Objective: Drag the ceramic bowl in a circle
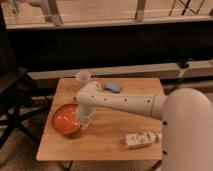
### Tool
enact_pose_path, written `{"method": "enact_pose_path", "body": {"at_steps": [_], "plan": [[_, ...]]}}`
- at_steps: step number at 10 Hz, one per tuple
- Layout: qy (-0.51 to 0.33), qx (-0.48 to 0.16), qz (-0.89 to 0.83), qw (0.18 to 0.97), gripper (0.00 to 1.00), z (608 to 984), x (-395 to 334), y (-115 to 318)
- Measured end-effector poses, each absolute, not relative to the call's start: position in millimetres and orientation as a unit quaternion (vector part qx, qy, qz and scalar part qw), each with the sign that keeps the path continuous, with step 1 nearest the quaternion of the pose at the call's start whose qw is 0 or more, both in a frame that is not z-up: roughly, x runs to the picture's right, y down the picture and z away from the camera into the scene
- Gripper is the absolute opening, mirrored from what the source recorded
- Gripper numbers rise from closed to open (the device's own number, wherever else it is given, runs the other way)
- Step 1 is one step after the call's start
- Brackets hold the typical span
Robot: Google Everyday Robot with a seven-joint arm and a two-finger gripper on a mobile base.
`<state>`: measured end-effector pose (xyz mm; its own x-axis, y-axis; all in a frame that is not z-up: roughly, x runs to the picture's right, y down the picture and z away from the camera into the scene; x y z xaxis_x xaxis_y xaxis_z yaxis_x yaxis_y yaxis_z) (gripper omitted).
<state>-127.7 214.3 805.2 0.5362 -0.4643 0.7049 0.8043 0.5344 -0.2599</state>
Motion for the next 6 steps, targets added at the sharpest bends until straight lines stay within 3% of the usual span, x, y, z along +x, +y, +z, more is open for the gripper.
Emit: {"method": "enact_pose_path", "body": {"at_steps": [6], "plan": [[-0.292, -0.292, -0.38, 0.828, 0.0, 808.2, -128.0, 214.2]]}}
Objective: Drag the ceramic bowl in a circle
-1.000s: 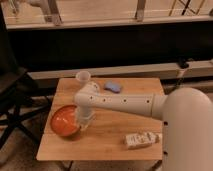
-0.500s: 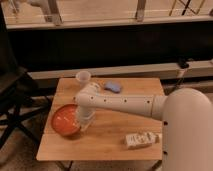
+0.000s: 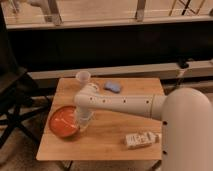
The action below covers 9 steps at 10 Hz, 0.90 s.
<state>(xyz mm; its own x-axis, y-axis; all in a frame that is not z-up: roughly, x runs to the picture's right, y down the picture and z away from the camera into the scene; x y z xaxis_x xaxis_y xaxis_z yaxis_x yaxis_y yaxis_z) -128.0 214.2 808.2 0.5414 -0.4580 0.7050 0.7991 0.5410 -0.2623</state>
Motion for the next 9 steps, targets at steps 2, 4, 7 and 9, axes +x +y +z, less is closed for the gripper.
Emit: {"method": "enact_pose_path", "body": {"at_steps": [2, 4, 7, 9], "plan": [[-0.293, -0.295, -0.378, 0.827, 0.0, 807, -124, 223], [-0.294, -0.293, -0.374, 0.829, 0.0, 806, -132, 225], [-0.292, -0.292, -0.375, 0.83, 0.0, 810, -118, 215], [-0.293, -0.293, -0.369, 0.832, 0.0, 811, -109, 218]]}}
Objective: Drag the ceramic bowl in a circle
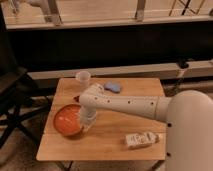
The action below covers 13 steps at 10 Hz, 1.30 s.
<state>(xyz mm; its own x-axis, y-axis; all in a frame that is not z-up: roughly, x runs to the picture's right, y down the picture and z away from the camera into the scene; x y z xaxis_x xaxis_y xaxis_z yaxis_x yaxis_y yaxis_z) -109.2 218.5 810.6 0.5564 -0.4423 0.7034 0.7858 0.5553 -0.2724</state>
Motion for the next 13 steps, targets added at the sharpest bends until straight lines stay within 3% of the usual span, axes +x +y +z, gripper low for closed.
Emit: {"method": "enact_pose_path", "body": {"at_steps": [13], "plan": [[-0.288, -0.293, -0.389, 0.825, 0.0, 804, -137, 210]]}}
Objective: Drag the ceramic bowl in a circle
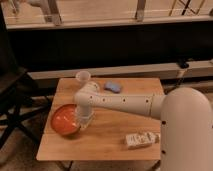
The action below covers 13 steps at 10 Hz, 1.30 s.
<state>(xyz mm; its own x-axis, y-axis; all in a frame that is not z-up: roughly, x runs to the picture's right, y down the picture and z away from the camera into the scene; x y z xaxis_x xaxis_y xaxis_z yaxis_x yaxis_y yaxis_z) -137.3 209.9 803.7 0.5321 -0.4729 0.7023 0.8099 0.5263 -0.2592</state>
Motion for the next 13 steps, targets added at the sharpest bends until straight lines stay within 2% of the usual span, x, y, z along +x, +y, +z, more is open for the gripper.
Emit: {"method": "enact_pose_path", "body": {"at_steps": [6, 10, 13], "plan": [[-0.29, -0.293, -0.375, 0.831, 0.0, 806, -126, 216], [-0.293, -0.293, -0.376, 0.829, 0.0, 805, -143, 220], [-0.291, -0.294, -0.369, 0.832, 0.0, 808, -119, 219]]}}
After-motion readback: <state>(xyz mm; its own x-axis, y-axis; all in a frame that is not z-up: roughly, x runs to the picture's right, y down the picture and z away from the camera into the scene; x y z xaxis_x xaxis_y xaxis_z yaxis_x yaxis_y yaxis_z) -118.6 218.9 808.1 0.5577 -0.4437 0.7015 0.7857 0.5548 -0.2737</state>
